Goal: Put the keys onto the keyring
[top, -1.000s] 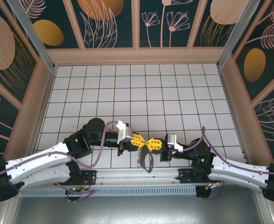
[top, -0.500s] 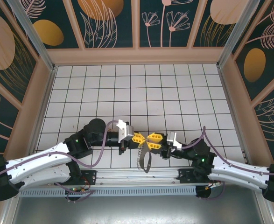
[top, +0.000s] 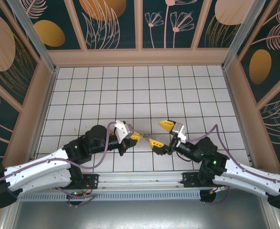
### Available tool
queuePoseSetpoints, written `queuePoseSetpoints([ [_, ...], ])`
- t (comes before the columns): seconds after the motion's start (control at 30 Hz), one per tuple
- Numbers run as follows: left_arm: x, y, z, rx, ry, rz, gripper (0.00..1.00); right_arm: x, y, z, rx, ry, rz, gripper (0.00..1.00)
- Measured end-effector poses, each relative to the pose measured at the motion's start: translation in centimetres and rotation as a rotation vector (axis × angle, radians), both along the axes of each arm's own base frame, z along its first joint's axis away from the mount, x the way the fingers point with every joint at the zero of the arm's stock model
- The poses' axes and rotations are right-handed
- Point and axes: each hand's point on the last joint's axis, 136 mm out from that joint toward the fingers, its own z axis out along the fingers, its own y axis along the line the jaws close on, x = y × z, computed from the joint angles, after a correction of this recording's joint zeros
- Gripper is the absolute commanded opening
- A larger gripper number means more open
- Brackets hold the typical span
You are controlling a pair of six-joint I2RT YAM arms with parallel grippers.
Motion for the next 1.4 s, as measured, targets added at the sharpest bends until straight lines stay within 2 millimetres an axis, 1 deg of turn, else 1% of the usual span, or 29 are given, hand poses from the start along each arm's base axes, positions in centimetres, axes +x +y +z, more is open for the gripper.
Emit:
queuePoseSetpoints([
  [0.07, 0.1, 0.6, -0.7, 0.004, 0.022, 0.028, 0.0, 1.4, -0.6, -0.1, -0.026, 0.029, -0.056, 0.86],
  [0.13, 0.1, 1.1, -1.3, 0.008, 0.043, 0.05, 0.0, 3.4, -1.4, 0.0, -0.047, 0.063, -0.125, 0.85],
  [0.23, 0.4, 1.7, -1.8, 0.011, 0.064, 0.084, 0.0, 7.2, -3.1, -0.1, -0.064, 0.13, -0.232, 0.85],
  [0.3, 0.6, 2.0, -1.7, 0.006, 0.077, 0.107, 0.0, 9.4, -3.9, -0.8, -0.077, 0.189, -0.27, 0.85],
  [0.37, 0.8, 2.3, -1.6, -0.005, 0.089, 0.134, 0.0, 11.1, -4.1, -2.2, -0.1, 0.252, -0.283, 0.85],
  [0.5, 1.1, 3.2, -2.0, -0.019, 0.115, 0.183, 0.0, 12.5, -2.7, -5.6, -0.179, 0.367, -0.239, 0.89],
  [0.6, 1.0, 3.8, -2.3, -0.028, 0.127, 0.198, 0.0, 13.6, -1.2, -7.2, -0.23, 0.424, -0.207, 0.91],
  [0.8, 0.5, 4.7, -2.1, -0.061, 0.141, 0.205, 0.0, 16.3, 1.2, -9.5, -0.304, 0.481, -0.172, 0.94],
  [1.0, 0.4, 5.4, -2.7, -0.076, 0.171, 0.227, 0.0, 18.5, 3.5, -11.9, -0.358, 0.523, -0.132, 0.95],
  [1.23, 0.1, 6.3, -2.6, -0.095, 0.194, 0.246, 0.0, 20.6, 5.9, -14.1, -0.393, 0.557, -0.083, 0.95],
  [1.33, 0.0, 6.5, -2.4, -0.114, 0.209, 0.249, 0.0, 21.5, 7.3, -15.2, -0.415, 0.566, -0.056, 0.95],
  [1.4, -0.2, 6.8, -2.5, -0.129, 0.225, 0.254, 0.0, 21.6, 8.5, -16.0, -0.436, 0.574, -0.035, 0.95],
])
